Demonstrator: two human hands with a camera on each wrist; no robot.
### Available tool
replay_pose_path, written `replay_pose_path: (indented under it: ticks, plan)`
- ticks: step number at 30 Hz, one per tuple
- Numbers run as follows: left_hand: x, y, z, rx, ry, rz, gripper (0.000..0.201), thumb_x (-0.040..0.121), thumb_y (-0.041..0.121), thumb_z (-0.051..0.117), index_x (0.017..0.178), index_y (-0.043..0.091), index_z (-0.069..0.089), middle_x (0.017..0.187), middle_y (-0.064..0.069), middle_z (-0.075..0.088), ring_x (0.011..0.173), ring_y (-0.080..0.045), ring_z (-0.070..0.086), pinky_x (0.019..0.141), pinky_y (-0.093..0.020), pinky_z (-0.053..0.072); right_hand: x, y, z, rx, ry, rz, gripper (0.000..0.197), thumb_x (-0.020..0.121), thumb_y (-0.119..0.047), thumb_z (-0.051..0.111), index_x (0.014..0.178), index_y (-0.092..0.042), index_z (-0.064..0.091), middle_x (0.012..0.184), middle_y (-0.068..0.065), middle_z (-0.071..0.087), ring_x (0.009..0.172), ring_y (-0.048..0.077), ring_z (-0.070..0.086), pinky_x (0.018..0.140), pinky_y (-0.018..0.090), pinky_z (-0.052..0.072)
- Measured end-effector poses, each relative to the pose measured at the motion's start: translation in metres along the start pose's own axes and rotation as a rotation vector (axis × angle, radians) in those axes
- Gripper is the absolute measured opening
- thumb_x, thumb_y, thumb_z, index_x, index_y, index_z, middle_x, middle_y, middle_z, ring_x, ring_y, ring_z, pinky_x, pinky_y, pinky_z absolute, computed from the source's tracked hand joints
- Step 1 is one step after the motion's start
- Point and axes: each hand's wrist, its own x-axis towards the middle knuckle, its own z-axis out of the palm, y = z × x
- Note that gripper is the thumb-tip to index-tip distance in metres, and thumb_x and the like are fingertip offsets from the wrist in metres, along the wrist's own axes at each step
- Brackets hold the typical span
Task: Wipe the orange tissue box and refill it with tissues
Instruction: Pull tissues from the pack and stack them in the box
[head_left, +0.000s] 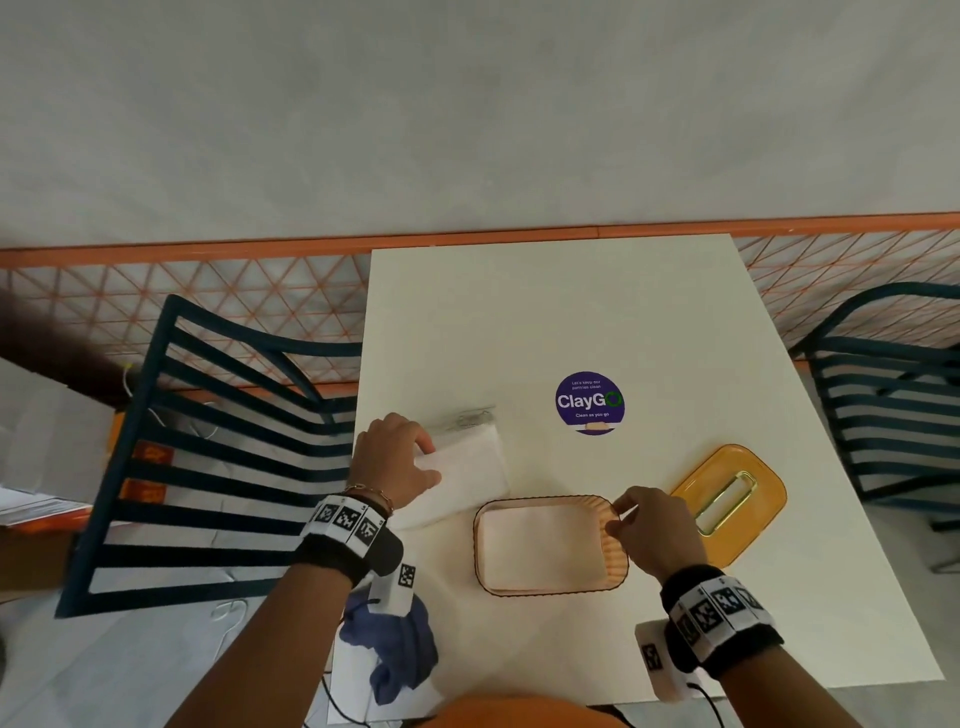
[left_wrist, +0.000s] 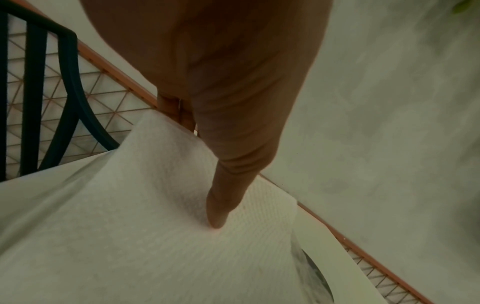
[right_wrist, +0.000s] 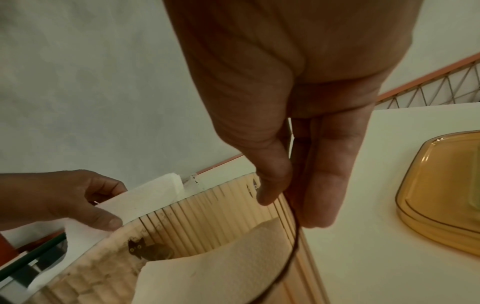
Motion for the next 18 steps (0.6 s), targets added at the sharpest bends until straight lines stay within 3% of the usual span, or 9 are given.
replay_pose_path:
  ticks: [3, 6, 8, 11, 13, 15, 18]
  plan:
    - [-0.002, -0.001, -0.001, -0.106, -0.048, -0.013, 0.021, 0.078, 0.038, 0.081, 0.086, 0.036, 0.061, 0.101, 0.013, 0.066, 0.102, -0.014, 0.061, 0.090, -0.031, 0.048, -0.002, -0.002, -0.002, -0.053, -0.001, 0.000, 0.027, 0.086, -0.023, 0.078, 0.112, -0.017, 0.071, 0.100, 0.000, 0.074, 0.086, 0.017, 0.069, 0.079, 0.030, 0.058]
    - [-0.006, -0.005, -0.007, -0.327, -0.156, -0.039, 0.023, 0.078, 0.032, 0.084, 0.089, 0.033, 0.063, 0.092, 0.015, 0.068, 0.090, -0.010, 0.066, 0.075, -0.022, 0.051, -0.005, -0.007, -0.005, -0.108, 0.027, -0.054, 0.061, 0.079, -0.041, 0.083, 0.130, -0.021, 0.057, 0.121, -0.001, 0.069, 0.107, 0.019, 0.066, 0.088, 0.031, 0.055]
    - [-0.011, -0.007, -0.016, -0.453, -0.184, -0.014, 0.027, 0.075, 0.031, 0.087, 0.093, 0.033, 0.068, 0.094, 0.012, 0.072, 0.090, -0.008, 0.069, 0.076, -0.023, 0.055, -0.006, -0.016, -0.010, -0.035, 0.027, -0.167, 0.085, 0.070, -0.049, 0.087, 0.140, -0.024, 0.048, 0.133, -0.003, 0.063, 0.117, 0.017, 0.062, 0.095, 0.033, 0.052]
    - [-0.024, 0.001, -0.036, -0.652, -0.217, 0.011, 0.030, 0.072, 0.028, 0.092, 0.097, 0.029, 0.076, 0.096, 0.009, 0.078, 0.089, -0.004, 0.073, 0.078, -0.021, 0.058, -0.007, -0.035, -0.014, 0.137, -0.120, -0.372, 0.118, 0.054, -0.059, 0.092, 0.152, -0.029, 0.032, 0.148, -0.013, 0.049, 0.134, 0.010, 0.049, 0.109, 0.031, 0.042]
    - [-0.035, 0.014, -0.048, -0.791, -0.278, 0.015, 0.030, 0.071, 0.021, 0.093, 0.097, 0.024, 0.079, 0.098, 0.007, 0.079, 0.089, -0.006, 0.074, 0.076, -0.020, 0.058, -0.009, -0.051, -0.017, 0.305, -0.246, -0.429, 0.128, 0.048, -0.059, 0.095, 0.154, -0.032, 0.028, 0.151, -0.018, 0.044, 0.138, 0.003, 0.043, 0.114, 0.029, 0.037]
    - [-0.042, 0.028, -0.052, -0.907, -0.344, 0.005, 0.030, 0.069, 0.013, 0.093, 0.096, 0.019, 0.080, 0.098, 0.001, 0.079, 0.088, -0.012, 0.075, 0.076, -0.025, 0.059, -0.013, -0.063, -0.020, 0.509, -0.384, -0.416, 0.113, 0.054, -0.045, 0.098, 0.149, -0.030, 0.039, 0.142, -0.015, 0.056, 0.130, 0.004, 0.053, 0.111, 0.032, 0.045]
    - [-0.049, 0.045, -0.038, -1.043, -0.374, -0.069, 0.038, 0.068, 0.012, 0.094, 0.102, 0.018, 0.079, 0.105, -0.005, 0.078, 0.098, -0.021, 0.075, 0.085, -0.037, 0.061, -0.016, -0.064, -0.020, 0.689, -0.572, -0.372, 0.055, 0.076, -0.028, 0.089, 0.125, -0.022, 0.067, 0.115, 0.000, 0.076, 0.107, 0.018, 0.072, 0.093, 0.039, 0.059]
